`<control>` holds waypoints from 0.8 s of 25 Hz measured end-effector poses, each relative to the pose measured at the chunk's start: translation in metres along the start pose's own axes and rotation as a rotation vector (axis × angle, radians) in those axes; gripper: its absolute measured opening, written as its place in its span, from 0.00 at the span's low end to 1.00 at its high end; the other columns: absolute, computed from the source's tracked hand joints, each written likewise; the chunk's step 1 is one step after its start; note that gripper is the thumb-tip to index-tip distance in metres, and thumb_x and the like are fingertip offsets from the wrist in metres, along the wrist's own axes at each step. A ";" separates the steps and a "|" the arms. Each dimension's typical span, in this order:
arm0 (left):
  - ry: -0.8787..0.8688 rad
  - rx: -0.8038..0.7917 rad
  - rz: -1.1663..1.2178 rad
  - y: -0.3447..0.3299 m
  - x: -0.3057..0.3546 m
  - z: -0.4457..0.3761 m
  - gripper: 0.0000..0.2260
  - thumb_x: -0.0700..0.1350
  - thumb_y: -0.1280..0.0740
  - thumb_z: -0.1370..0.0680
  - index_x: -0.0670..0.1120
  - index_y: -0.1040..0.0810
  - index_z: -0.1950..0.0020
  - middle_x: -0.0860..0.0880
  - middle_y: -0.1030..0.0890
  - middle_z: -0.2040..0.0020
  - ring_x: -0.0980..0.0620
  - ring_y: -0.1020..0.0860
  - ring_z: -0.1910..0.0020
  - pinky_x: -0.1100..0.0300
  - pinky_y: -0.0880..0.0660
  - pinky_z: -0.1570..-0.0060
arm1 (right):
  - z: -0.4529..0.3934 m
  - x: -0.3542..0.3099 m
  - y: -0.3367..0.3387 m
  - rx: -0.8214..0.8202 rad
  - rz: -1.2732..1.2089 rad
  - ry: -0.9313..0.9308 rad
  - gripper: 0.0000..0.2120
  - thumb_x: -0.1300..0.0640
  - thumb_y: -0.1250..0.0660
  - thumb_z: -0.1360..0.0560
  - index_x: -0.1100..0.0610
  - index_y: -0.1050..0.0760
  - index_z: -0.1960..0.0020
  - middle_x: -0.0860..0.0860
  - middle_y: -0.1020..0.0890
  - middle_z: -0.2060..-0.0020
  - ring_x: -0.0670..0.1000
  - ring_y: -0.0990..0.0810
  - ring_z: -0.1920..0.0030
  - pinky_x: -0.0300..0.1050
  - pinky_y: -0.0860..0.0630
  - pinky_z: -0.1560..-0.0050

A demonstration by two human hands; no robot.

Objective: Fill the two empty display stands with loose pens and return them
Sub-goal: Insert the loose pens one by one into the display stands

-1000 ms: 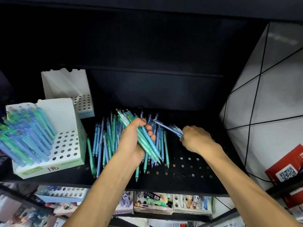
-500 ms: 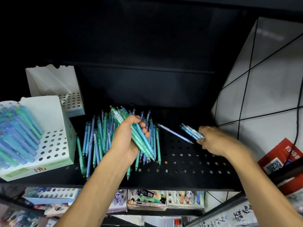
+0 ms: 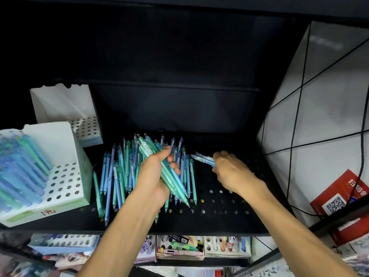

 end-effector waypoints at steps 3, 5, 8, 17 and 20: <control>-0.040 0.005 -0.003 0.006 0.001 -0.001 0.05 0.38 0.30 0.23 0.44 0.23 0.49 0.52 0.31 0.73 0.56 0.34 0.77 0.63 0.33 0.77 | -0.004 0.004 -0.005 0.021 0.095 -0.057 0.14 0.58 0.39 0.19 0.58 0.33 0.35 0.55 0.26 0.40 0.57 0.28 0.39 0.51 0.30 0.43; -0.049 0.008 -0.003 0.008 0.000 0.001 0.10 0.39 0.27 0.25 0.43 0.23 0.46 0.52 0.30 0.73 0.56 0.34 0.77 0.64 0.34 0.78 | 0.001 0.006 0.002 0.026 0.067 -0.089 0.12 0.58 0.40 0.19 0.58 0.34 0.36 0.56 0.24 0.40 0.57 0.26 0.40 0.51 0.30 0.42; -0.067 0.007 -0.007 0.006 -0.001 0.005 0.20 0.42 0.22 0.32 0.41 0.24 0.44 0.53 0.23 0.71 0.56 0.33 0.76 0.64 0.33 0.78 | 0.016 -0.005 0.029 0.030 -0.278 -0.064 0.07 0.53 0.43 0.16 0.56 0.35 0.44 0.54 0.23 0.49 0.55 0.24 0.51 0.49 0.27 0.51; -0.244 0.059 0.009 0.019 0.036 0.033 0.15 0.47 0.22 0.36 0.42 0.18 0.53 0.47 0.19 0.65 0.53 0.22 0.70 0.60 0.23 0.66 | 0.041 -0.135 0.058 0.085 -0.645 0.419 0.03 0.56 0.45 0.16 0.52 0.37 0.49 0.49 0.23 0.60 0.47 0.25 0.62 0.43 0.32 0.62; -0.353 0.104 0.072 0.048 0.055 0.042 0.16 0.43 0.24 0.30 0.40 0.18 0.44 0.44 0.14 0.55 0.50 0.16 0.58 0.58 0.19 0.56 | 0.036 -0.172 0.052 0.103 -0.661 0.508 0.02 0.57 0.44 0.17 0.54 0.34 0.48 0.50 0.23 0.56 0.49 0.25 0.56 0.41 0.32 0.58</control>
Point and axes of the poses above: each hand's wrist, its own z-axis away from the middle knuckle, its own y-axis out of the back of the hand, x = y × z, the point moved 3 cm from there along -z, towards the middle knuckle
